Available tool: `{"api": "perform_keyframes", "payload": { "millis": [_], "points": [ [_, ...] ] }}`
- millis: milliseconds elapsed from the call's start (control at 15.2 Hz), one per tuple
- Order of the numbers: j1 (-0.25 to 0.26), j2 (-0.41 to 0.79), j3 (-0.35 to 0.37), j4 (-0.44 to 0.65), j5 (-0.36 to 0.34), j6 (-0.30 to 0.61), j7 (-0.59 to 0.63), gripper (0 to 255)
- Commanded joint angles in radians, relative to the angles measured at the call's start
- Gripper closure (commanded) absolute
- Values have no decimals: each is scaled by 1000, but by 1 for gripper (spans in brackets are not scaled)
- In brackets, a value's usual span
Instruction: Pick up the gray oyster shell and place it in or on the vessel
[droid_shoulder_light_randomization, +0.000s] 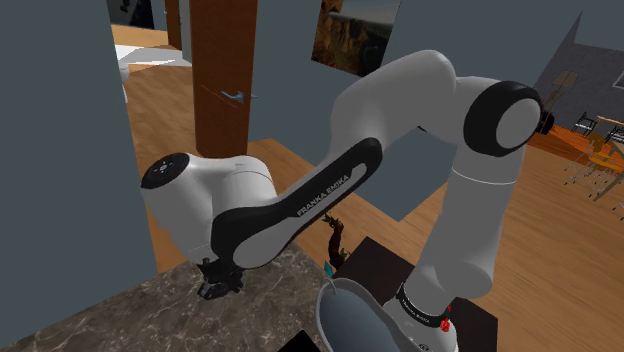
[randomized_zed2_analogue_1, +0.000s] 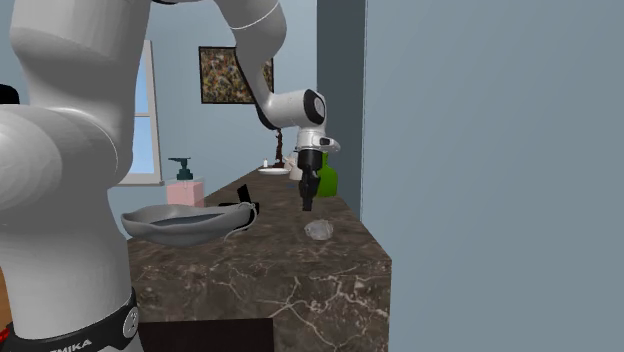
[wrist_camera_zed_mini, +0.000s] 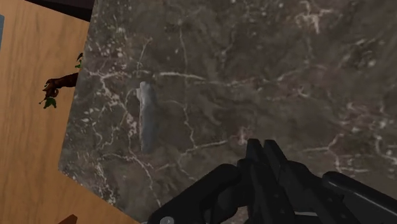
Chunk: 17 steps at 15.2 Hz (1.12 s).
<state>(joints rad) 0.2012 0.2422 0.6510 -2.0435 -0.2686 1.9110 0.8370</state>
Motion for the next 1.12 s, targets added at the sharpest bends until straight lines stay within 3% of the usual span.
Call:
{"api": "perform_keyframes", "payload": {
  "millis": [0,132,198,528,924,1056],
  "points": [
    [-3,-16,4,10,12,-22,-10,255],
    [-3,-18,4,6,13,-19,-9,255],
    [-3,-18,4,6,13,-19,-9,0],
    [-63,-224,-12,-224,2,103,-100,0],
    [-98,-456,-71,-467,-32,252,-214,0],
    [-103,-463,-79,-491,-45,276,-215,0]
  ]
}}
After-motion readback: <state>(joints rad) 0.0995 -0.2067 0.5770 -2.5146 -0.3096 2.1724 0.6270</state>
